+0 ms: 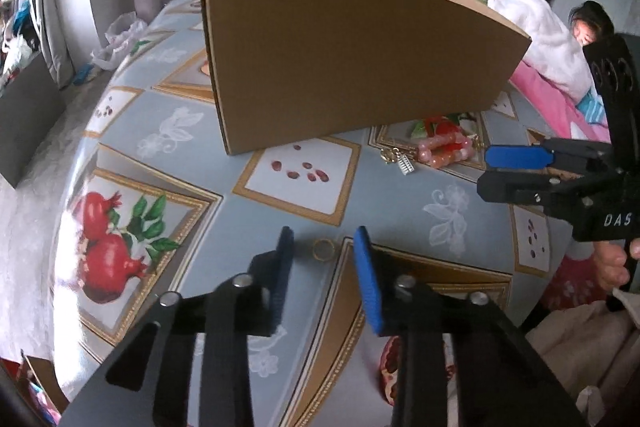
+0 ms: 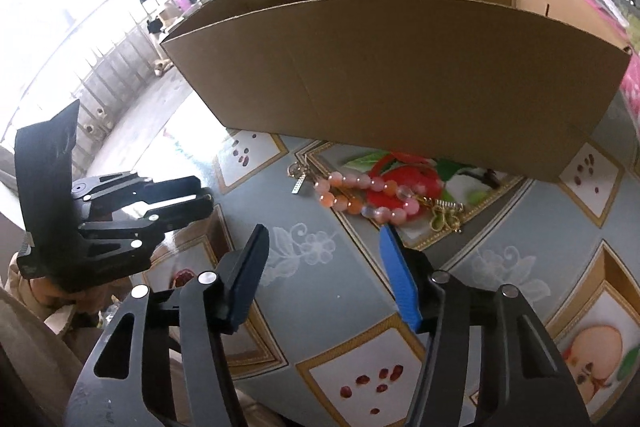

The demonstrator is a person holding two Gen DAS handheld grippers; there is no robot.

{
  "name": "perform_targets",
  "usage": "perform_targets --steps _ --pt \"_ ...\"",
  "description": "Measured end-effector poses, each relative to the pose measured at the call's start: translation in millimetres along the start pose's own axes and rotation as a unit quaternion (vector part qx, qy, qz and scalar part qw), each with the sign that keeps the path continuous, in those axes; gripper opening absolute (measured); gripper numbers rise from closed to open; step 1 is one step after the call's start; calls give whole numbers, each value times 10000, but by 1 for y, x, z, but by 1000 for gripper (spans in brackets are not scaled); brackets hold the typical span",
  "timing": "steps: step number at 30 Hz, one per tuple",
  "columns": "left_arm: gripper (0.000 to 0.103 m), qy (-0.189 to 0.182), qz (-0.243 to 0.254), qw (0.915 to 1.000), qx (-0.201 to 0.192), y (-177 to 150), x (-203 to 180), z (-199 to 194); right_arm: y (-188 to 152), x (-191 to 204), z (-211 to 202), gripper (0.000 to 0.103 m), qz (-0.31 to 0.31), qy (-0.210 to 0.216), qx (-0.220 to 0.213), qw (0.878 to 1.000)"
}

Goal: Organize jewelry
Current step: 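Lower the right tool onto the pink beaded bracelet and close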

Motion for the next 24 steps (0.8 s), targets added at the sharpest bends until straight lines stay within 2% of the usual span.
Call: perform_targets --steps 4,9,11,17,24 --pt "19 156 199 9997 -11 0 -4 1 1 -2 2 49 -4 16 14 10000" --pt "17 354 420 9985 -65 -1 -10 1 3 2 8 47 -7 8 21 10000" --pt "12 411 460 9980 -101 -1 -11 3 2 2 4 45 -44 -13 -1 10000" --pt "12 446 398 9980 -180 -3 -12 3 8 2 1 40 -209 -123 -39 9997" --pt "12 372 329 9985 -215 -5 -8 1 24 6 10 32 -733 -444 119 9963"
Point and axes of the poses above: each gripper's, at about its wrist camera, not at the fingertips, and z roughly the way its jaws point, x to its left, y to its top, the point moved 3 cm from there along z, roughly the way its jaws point, and after that the axes turned 14 degrees about y, right-handed, at the moved point
